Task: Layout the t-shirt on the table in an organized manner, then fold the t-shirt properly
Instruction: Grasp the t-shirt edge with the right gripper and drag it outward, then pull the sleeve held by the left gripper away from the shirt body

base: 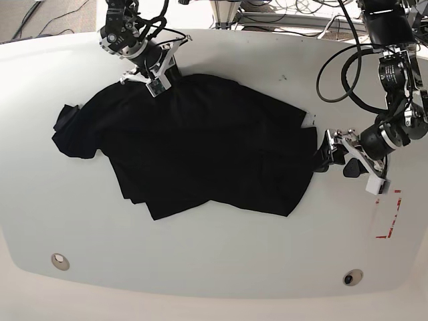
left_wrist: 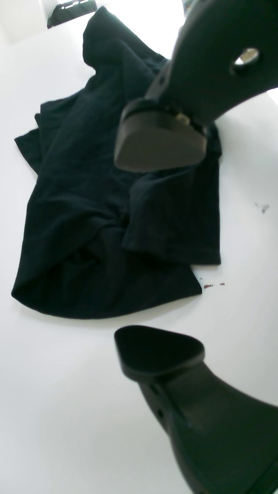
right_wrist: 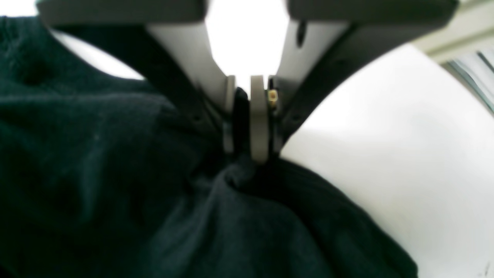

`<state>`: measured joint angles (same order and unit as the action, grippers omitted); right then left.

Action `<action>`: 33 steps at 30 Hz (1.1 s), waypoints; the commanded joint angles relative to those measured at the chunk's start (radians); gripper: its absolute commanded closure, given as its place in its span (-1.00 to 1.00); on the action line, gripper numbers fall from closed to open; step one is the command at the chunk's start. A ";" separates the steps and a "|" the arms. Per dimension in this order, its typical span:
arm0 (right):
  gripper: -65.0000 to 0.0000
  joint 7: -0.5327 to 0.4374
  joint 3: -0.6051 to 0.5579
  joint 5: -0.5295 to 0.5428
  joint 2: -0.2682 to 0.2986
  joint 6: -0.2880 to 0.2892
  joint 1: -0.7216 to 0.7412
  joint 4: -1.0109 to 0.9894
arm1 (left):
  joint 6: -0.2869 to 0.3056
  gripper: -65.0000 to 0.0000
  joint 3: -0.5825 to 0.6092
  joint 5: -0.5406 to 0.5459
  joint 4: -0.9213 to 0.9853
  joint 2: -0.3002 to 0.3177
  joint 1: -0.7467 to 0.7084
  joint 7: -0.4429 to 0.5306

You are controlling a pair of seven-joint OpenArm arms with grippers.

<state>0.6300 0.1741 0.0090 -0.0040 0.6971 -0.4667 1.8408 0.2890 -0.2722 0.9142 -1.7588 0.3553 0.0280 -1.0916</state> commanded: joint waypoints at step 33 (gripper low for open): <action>0.96 0.021 0.253 -0.007 0.209 0.001 -0.062 0.090 | 0.003 -0.85 0.124 -0.099 0.125 -0.092 -0.138 0.020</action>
<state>0.6617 0.4213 0.0013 0.1959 0.7017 -0.5278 1.9106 0.2886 -0.1753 0.7666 -1.6482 0.2554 -0.1089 -1.0805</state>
